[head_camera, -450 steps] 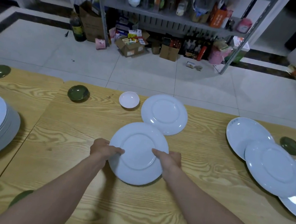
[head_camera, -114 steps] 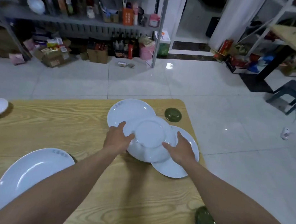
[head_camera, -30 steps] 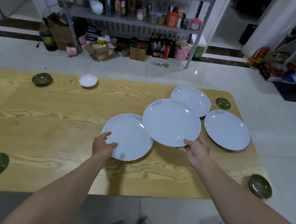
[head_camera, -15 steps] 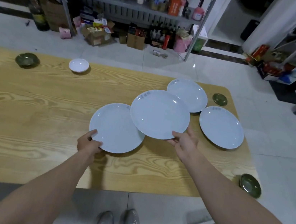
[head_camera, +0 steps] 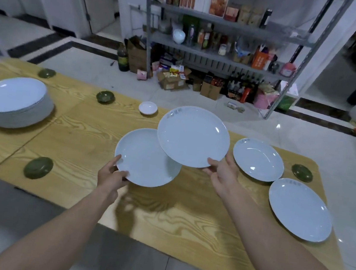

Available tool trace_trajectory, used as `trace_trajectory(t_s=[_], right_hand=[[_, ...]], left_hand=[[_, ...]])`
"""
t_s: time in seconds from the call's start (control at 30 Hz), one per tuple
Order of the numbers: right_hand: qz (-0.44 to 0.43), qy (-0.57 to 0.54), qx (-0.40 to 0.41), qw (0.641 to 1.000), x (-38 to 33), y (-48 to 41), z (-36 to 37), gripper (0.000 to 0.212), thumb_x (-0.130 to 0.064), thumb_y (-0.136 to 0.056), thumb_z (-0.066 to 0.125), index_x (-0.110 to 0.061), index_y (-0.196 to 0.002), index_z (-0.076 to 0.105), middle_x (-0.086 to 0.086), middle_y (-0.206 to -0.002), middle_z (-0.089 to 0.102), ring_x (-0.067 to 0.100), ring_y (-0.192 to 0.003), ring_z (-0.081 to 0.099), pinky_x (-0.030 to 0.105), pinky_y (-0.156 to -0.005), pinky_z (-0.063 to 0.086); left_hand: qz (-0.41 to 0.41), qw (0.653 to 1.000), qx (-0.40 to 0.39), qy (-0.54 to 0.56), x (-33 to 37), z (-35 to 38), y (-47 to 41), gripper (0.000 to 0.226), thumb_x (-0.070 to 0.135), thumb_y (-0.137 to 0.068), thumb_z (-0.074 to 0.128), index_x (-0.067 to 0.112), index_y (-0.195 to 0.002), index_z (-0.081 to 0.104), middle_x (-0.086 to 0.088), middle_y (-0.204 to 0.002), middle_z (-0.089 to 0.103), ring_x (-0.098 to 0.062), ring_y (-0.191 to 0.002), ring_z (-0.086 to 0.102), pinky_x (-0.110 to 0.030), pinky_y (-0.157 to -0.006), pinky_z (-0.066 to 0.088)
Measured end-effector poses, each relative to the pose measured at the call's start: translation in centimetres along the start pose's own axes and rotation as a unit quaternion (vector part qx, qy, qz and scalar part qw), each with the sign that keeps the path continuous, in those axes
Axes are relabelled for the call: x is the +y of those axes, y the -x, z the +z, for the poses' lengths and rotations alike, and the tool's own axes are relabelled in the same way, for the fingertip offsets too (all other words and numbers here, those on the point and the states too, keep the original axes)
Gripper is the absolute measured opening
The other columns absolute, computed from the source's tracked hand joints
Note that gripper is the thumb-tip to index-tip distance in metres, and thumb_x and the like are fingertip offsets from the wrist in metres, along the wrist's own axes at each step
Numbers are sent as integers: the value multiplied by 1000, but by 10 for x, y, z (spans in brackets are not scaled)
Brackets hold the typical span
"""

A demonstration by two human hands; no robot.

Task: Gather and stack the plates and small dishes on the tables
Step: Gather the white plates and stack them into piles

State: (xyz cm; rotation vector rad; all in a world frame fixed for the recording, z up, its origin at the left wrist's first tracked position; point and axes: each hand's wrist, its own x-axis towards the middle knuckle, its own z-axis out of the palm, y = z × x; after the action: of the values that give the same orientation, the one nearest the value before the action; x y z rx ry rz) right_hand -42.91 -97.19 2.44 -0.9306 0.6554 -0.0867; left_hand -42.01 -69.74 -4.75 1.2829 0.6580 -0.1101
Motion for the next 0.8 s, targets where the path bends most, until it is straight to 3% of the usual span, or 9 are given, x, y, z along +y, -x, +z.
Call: trace_trajectory(t_s=[0.1, 0.23, 0.37, 0.53, 0.67, 0.8], right_hand=[[4, 8, -26, 1000, 7, 7, 31, 73, 22, -84, 57, -16, -146, 48, 8, -135, 60, 22, -89, 67, 35, -55, 59], [17, 18, -53, 998, 27, 20, 81, 76, 23, -84, 57, -15, -148, 45, 12, -140, 55, 26, -89, 66, 37, -52, 59], [30, 26, -75, 996, 61, 35, 138, 79, 23, -82, 59, -16, -149, 43, 14, -142, 53, 33, -96, 65, 40, -53, 59], [39, 25, -92, 995, 110, 55, 214, 80, 24, -80, 60, -15, -148, 44, 15, -137, 56, 38, -101, 65, 44, -58, 60], [43, 19, -110, 993, 145, 64, 271, 79, 24, -81, 58, -14, -149, 43, 16, -138, 56, 41, -104, 64, 46, -58, 60], [57, 30, -120, 991, 171, 63, 322, 79, 24, -82, 57, -15, -150, 41, 16, -138, 56, 36, -98, 65, 42, -53, 58]], left_hand=[[9, 999, 20, 31, 19, -24, 2, 67, -18, -83, 60, 22, -137, 56, -7, -132, 57, -32, -101, 65, -45, -86, 57], [34, 997, 48, 50, 47, -68, -3, 66, -17, -84, 60, 24, -136, 56, -7, -132, 55, -26, -92, 65, -42, -78, 59], [44, 992, 83, 81, 76, -125, -19, 66, -17, -84, 60, 26, -134, 57, -7, -127, 55, -28, -98, 65, -38, -73, 59], [48, 987, 110, 110, 110, -205, -43, 65, -17, -82, 63, 26, -131, 60, -8, -120, 64, -22, -82, 65, -40, -76, 58], [60, 982, 125, 129, 142, -255, -62, 67, -17, -82, 64, 25, -133, 58, -8, -122, 62, -28, -104, 65, -39, -74, 61], [57, 977, 144, 148, 163, -293, -85, 65, -16, -84, 63, 25, -133, 56, -12, -128, 62, -28, -104, 66, -40, -77, 60]])
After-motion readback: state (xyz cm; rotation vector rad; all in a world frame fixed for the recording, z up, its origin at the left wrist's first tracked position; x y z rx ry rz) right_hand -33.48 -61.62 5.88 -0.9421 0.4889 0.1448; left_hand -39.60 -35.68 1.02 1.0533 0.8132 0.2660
